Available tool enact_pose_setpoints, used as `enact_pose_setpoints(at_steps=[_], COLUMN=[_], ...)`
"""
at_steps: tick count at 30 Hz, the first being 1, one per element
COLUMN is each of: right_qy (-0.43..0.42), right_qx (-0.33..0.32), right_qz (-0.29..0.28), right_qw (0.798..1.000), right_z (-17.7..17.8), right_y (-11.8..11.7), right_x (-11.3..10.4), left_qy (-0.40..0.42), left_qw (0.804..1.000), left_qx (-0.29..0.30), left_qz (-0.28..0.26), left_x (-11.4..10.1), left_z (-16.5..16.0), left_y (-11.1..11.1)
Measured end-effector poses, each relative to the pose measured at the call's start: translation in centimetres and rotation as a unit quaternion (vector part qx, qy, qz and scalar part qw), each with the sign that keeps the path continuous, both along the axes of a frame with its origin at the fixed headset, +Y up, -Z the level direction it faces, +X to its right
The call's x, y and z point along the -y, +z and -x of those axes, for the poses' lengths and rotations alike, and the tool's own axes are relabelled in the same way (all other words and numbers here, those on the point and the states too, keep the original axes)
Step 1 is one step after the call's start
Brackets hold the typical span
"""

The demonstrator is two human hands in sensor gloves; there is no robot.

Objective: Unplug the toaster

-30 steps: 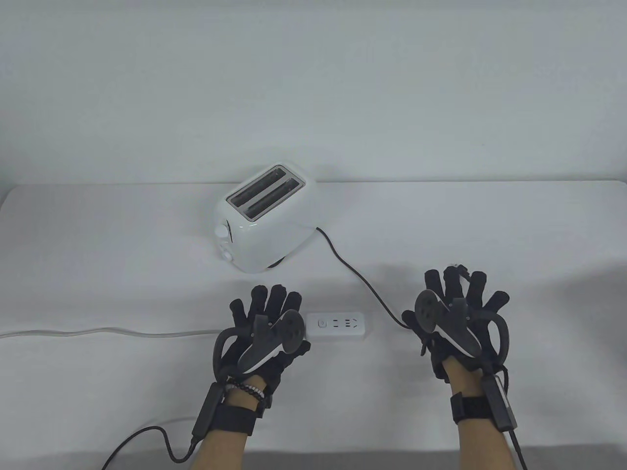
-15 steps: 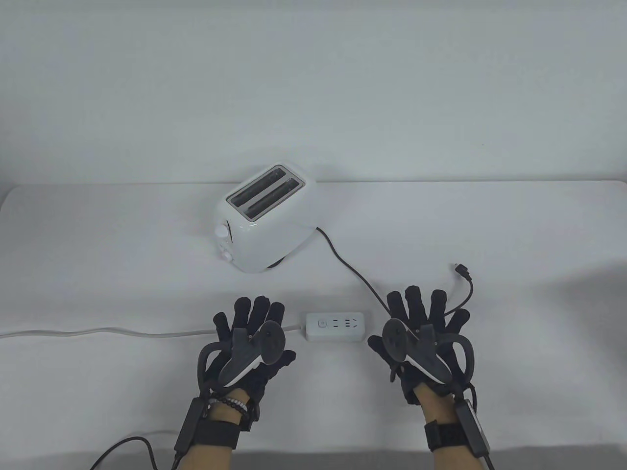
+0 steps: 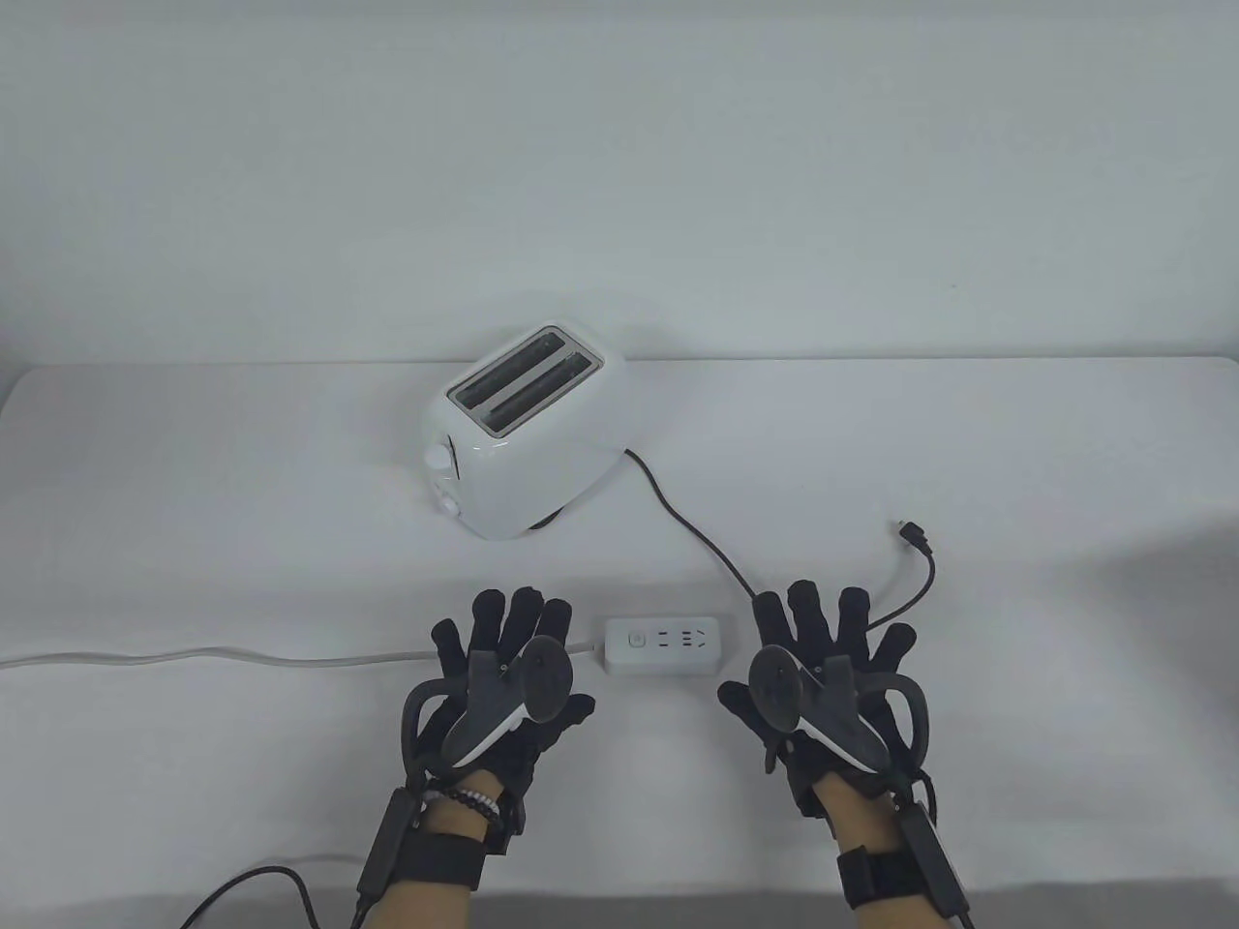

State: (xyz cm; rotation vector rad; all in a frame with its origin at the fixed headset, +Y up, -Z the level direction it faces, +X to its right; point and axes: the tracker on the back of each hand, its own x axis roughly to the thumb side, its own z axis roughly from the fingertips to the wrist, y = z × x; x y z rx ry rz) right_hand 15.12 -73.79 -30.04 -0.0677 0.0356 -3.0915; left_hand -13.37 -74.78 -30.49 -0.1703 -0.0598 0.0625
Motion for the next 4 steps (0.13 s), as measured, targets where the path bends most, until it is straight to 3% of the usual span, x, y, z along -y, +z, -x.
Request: enact_pose_setpoints(at_steps=[4], right_qy=[-0.003], right_qx=[0.010], right_qz=[0.003], right_qw=[1.000], right_z=[-0.57], right_y=[0.08], right_x=[0.10], left_qy=[-0.003], left_qw=[1.000], left_qx=[0.001], left_qz=[0.008], left_x=[0.21], left_z=[-0.24], left_y=[-0.15])
